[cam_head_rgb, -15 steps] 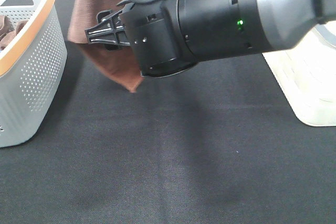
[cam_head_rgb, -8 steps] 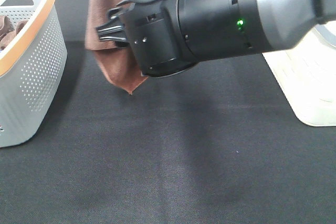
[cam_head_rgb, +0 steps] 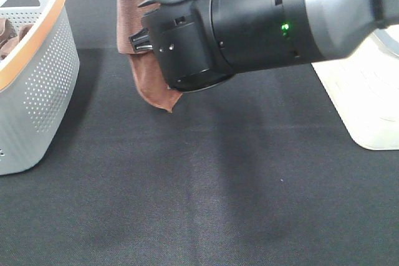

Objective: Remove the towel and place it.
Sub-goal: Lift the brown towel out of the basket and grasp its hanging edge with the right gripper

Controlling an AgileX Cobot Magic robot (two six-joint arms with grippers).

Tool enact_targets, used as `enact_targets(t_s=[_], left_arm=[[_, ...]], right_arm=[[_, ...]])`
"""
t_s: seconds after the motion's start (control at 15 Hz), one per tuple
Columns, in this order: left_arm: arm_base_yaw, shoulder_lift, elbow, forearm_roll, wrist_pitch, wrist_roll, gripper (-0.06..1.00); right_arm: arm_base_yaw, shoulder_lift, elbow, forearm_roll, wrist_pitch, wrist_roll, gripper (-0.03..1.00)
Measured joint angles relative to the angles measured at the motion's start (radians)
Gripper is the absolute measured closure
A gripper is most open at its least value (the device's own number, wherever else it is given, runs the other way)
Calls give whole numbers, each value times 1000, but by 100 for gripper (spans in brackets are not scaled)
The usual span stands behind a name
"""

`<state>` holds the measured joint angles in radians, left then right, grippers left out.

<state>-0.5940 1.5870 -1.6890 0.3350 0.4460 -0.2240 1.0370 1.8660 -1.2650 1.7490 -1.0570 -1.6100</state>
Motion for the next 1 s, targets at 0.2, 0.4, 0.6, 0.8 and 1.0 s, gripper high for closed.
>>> enact_targets(t_s=[0.2,0.4,0.6,0.8,1.0], left_arm=[[0,0,0,0,0,0,94],[0,0,0,2,0,0,94],[0,0,0,2,0,0,94],[0,0,0,1,0,0,94],[0,0,0,-1,0,0,94]], right_arm=[[0,0,0,1,20,-58,16],[0,0,0,1,25,-71,28],[0,0,0,1,26,-98,42],[0,0,0,1,26,-121,54],[0,0,0,1,21,-120,47]])
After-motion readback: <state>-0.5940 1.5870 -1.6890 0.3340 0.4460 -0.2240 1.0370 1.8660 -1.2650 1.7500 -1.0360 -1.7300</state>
